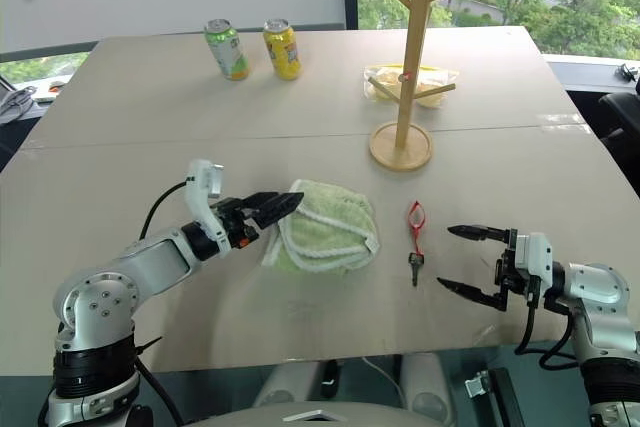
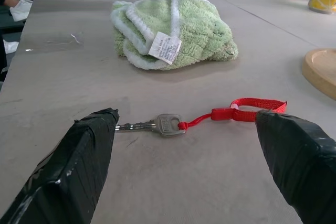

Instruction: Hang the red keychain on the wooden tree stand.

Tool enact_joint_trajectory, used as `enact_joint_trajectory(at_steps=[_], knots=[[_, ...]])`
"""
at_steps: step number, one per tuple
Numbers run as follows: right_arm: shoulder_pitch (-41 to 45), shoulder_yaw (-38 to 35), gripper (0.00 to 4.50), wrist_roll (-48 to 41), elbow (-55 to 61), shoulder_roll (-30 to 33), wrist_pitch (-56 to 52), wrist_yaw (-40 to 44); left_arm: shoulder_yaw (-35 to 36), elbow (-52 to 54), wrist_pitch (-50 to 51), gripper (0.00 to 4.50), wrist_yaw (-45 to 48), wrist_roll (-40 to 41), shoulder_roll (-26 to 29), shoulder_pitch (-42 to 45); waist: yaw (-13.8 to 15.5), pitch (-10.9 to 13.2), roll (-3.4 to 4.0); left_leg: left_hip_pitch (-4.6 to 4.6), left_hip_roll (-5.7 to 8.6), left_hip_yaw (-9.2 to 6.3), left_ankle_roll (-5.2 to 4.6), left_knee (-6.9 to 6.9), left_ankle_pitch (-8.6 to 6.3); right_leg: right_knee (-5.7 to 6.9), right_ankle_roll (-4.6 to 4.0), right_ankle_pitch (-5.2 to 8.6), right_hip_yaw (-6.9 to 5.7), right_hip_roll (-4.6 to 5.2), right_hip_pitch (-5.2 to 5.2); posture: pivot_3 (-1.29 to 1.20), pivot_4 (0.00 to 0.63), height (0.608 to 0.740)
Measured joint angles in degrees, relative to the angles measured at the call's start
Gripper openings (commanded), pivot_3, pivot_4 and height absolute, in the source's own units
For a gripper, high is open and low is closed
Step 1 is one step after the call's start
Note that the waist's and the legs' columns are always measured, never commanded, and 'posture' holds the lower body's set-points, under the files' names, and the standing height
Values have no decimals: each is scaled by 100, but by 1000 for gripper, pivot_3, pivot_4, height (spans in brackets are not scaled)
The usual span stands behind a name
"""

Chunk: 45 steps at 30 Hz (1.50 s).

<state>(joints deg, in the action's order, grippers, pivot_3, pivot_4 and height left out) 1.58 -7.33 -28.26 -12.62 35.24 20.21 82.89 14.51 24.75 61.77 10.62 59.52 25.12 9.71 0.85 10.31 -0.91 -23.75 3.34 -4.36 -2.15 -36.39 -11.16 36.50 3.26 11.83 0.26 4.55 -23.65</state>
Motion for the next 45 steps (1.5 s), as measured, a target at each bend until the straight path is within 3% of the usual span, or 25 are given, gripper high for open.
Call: enact_joint_trajectory(at_steps=[6, 14, 18, 23, 24, 30, 33, 36, 40, 45], knots=[[-2, 0, 4500, 6, 5, -6, 35, -59, -612, -24, 267, 4426, -194, -535, 194, 13, 0, 0, 0, 0, 0, 1, 14, 0, -8, 0, 0, 0, 3, 0, 0, 0, 150, 740], [-11, 1, 4500, 8, 29, -38, 42, -164, -713, -20, 486, 4426, -241, -702, 186, 210, 12, -2, 3, 1, 1, 1, 16, 0, -9, 0, 0, 0, 1, 2, 1, 0, 150, 740], [-11, 1, 4500, 11, 39, -59, 41, -226, -713, -49, 582, 2735, -329, -757, 38, 240, 10, -2, 3, 1, 2, 1, 15, 0, -9, 0, 0, 0, 2, 2, 1, 0, 150, 740], [-11, 1, 4500, 16, 44, -62, 29, -289, -729, -52, 611, 239, -307, -785, 21, 247, 0, -2, 3, 1, 2, 1, 16, 0, -9, 0, 0, 0, 2, 2, 0, 0, 150, 740], [-11, 1, 4500, 17, 47, -62, 18, -307, -729, -52, 610, 28, -288, -807, 21, 256, 1, -2, 3, 0, 2, 1, 15, 0, -9, 0, 0, 0, 2, 1, 0, 0, 150, 740], [-8, 11, 4500, 15, 174, -62, -30, -349, -650, -224, 289, 28, -305, -1010, -236, 524, 6, -2, 2, -1, 2, 1, 16, 0, -9, 0, 0, 0, 1, 1, 0, 0, 150, 740], [-7, 13, 4500, -1, 301, -62, -135, -370, -322, -626, -458, 28, -621, -1440, -606, 896, 10, -1, 1, 0, 2, 0, 15, 0, -7, 0, -1, -1, 0, 2, 1, 0, 150, 740], [-10, 13, 4500, -11, 379, -61, -247, -428, 328, -1387, -1761, 28, -1200, -2114, -869, 1344, -4, -1, 1, 2, 1, 3, 13, 1, -7, -1, -2, -1, 6, 2, -2, 0, 150, 740], [5, 14, 4500, -16, 503, -61, -390, -502, 1202, -2845, -3536, 28, -1774, -3034, -663, 1855, 0, -1, 0, -1, 1, 5, 11, 3, -5, -1, -1, -3, 7, -1, -6, 0, 150, 740], [146, 34, 4500, -15, 525, -70, -487, -569, 1622, -4363, -4975, 28, -1848, -3528, -525, 2207, 89, -1, -6, -7, 21, 3, 10, -4, -6, -4, 26, -19, 3, 11, -3, 0, 150, 740]])
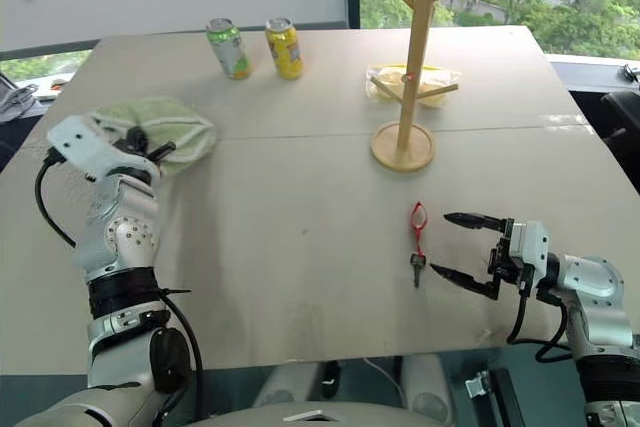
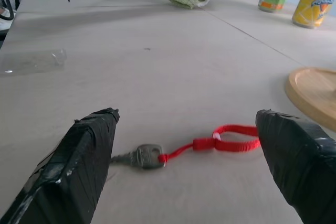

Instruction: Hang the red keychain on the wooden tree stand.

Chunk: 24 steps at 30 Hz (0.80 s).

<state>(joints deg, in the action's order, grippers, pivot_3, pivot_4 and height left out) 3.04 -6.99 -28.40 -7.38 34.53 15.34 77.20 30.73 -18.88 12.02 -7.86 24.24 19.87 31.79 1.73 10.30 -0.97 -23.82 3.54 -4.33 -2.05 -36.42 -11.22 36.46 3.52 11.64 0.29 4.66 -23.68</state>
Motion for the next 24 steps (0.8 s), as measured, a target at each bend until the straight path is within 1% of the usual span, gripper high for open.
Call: enact_joint_trajectory(at_steps=[2, 6, 9, 11, 16, 18, 19, 21, 24], knots=[[61, 3, 4500, 1, 9, -1, -25, -10, 103, -604, -511, 28, 14, -68, 22, 160, 37, -1, -5, 1, 0, -1, 4, -1, -2, 0, 3, -1, -1, 0, 1, 0, 150, 740], [117, 15, 4500, 2, 13, -3, -63, -24, 250, -1341, -1098, 28, 59, -120, 115, 324, 39, -1, -6, 1, -3, -2, 1, -1, -1, 1, 3, -2, -3, -4, 0, 0, 150, 740], [135, 23, 4500, 6, 13, -5, -98, -31, 217, -1584, -1307, 1104, 218, -164, 123, 370, 40, -1, -6, 0, -3, -3, 0, -1, 0, 1, 3, -2, -5, -4, 0, 0, 150, 740], [135, 23, 4500, 9, 13, -5, -101, -45, 152, -1600, -1393, 2123, 304, -190, 118, 369, 39, -1, -7, 1, -3, -3, 1, 0, 0, 1, 4, -2, -5, -4, 0, 0, 150, 740], [117, 20, 4500, 21, 50, -64, -141, -236, 59, -1473, -1402, 4362, 413, -215, 84, 251, 28, -1, -7, 2, -5, -3, 0, -1, 0, 4, 3, -2, -4, -5, 0, 0, 150, 740], [77, -4, 4500, 19, 154, -170, -162, -433, 2, -1186, -1332, 4444, 497, -201, 11, 35, 13, -1, -7, 2, -6, -3, 0, 0, 0, 4, 2, -3, -1, -4, -1, 0, 150, 740], [41, -29, 4500, 17, 301, -243, -311, -699, -78, -832, -1177, 4444, 605, -127, -68, -185, 2, -1, -7, 0, -7, -3, 1, 0, 0, 4, 2, -3, -1, -4, -3, 0, 150, 740], [-230, -123, 4500, -28, 904, -416, -887, -1565, -490, 457, -690, 4444, 1092, 135, -280, -1130, -43, -1, -5, -1, -7, -2, 9, 3, -6, 4, -2, -3, 8, 27, -4, 0, 150, 740], [-499, -162, 4500, -23, 1521, -554, -1355, -2268, -853, 1582, -233, 4444, 1479, 418, -341, -1917, -65, -2, -5, -1, -9, -3, 12, 4, -8, 5, -4, -1, 7, 29, -5, 0, 150, 740]])
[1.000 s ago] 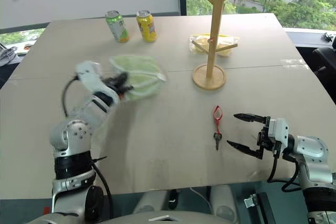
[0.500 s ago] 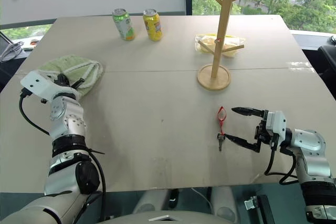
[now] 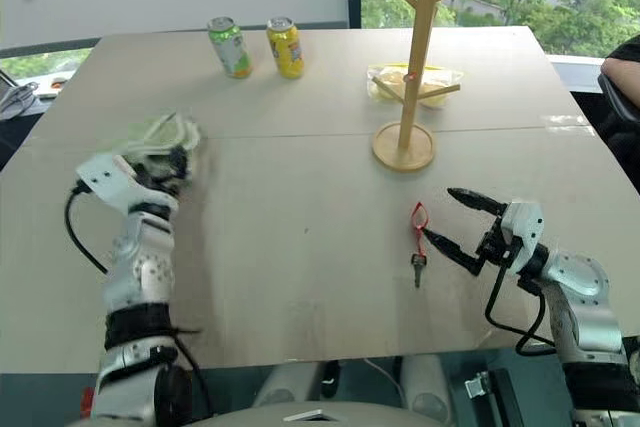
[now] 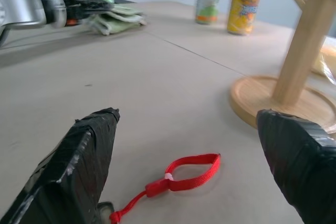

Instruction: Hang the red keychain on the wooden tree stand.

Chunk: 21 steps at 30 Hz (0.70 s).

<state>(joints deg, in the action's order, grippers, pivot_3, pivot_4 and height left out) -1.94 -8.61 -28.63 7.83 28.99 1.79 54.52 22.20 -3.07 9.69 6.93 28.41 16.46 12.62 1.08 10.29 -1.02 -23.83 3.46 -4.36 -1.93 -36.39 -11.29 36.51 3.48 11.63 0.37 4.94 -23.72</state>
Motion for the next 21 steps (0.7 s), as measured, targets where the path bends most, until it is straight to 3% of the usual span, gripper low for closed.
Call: enact_joint_trajectory(at_steps=[3, 7, 14, 21], knots=[[-266, -41, 4500, -96, 871, -195, -887, -1070, -565, 1452, 272, 4444, 727, 231, 135, -980, -24, 0, 1, -1, -7, 0, 3, 3, -2, -1, -20, 15, 18, 0, -1, 0, 150, 740], [-376, -14, 4500, -192, 1865, -487, -1902, -2262, -1288, 2497, 68, 4444, 1940, 213, 531, -1851, -28, -8, 14, 1, -12, 4, 3, 7, -3, -3, -1, 31, 20, 0, -1, 0, 150, 740], [-401, 96, 4500, -156, 2581, -482, -3275, -3412, -1910, 2429, -837, 4444, 3913, 63, 1065, -2666, -33, -6, 22, -6, -16, 7, 1, 21, -4, -32, 1, 33, 17, 1, -3, 0, 150, 740], [-401, 131, 4500, -207, 3109, -301, -4678, -4076, -1948, 1832, -1919, 4444, 5303, -32, 1428, -3058, -32, -6, 24, -13, -33, 5, 1, 32, -4, -54, 2, 32, -4, 6, -4, 0, 150, 740]])
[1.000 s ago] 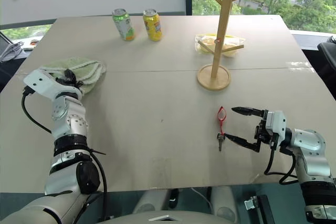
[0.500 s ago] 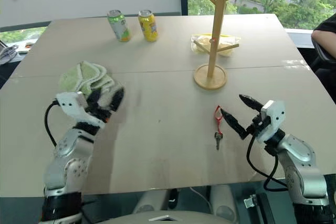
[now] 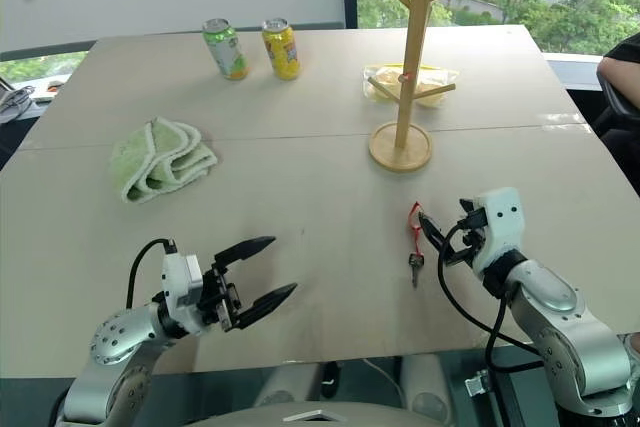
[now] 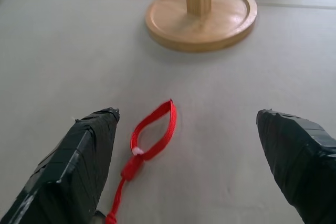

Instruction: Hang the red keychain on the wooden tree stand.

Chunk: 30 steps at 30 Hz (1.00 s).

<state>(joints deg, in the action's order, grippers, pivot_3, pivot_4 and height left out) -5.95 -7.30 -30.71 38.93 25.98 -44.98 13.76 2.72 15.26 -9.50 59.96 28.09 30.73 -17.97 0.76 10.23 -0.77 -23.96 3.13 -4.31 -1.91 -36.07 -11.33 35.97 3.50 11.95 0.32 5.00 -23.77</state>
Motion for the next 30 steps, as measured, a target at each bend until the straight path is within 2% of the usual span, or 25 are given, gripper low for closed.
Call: enact_joint_trajectory(at_steps=[5, 9, 16, 27, 30], knots=[[63, 208, 4500, -111, 509, 287, -961, -179, 7, -520, -603, 4444, 590, -116, 165, -53, -5, 1, 1, -3, -9, 0, 0, 2, -1, -7, 0, 0, -22, 9, -1, 0, 150, 740], [101, 237, 4500, -294, 641, 285, -1361, -184, 5, -723, -881, 4444, 781, -204, 166, -128, -6, 1, 1, -5, -14, -1, 0, 3, -1, -9, 0, 0, -39, 16, -2, 0, 150, 740], [564, 330, 4500, -494, 745, -180, -1990, -566, 5, -946, -1108, 4444, 862, -263, 168, -148, -12, 2, 2, -6, -26, -1, 4, 3, -3, -10, 1, 0, -69, 28, -4, 0, 150, 740], [908, 520, 4500, -339, 729, -327, -2884, -1011, -105, -787, -1355, 4444, 1100, -316, 284, -474, -23, 4, 7, -16, -27, -5, 7, 4, -6, -13, 1, 0, -92, 42, -15, 0, 150, 740], [1005, 558, 4500, -310, 725, -403, -3003, -1050, -110, -789, -1464, 4444, 1151, -320, 285, -473, -22, 4, 9, -47, -28, -7, 7, 3, -6, -13, 1, -1, -111, 49, -48, 0, 150, 740]])
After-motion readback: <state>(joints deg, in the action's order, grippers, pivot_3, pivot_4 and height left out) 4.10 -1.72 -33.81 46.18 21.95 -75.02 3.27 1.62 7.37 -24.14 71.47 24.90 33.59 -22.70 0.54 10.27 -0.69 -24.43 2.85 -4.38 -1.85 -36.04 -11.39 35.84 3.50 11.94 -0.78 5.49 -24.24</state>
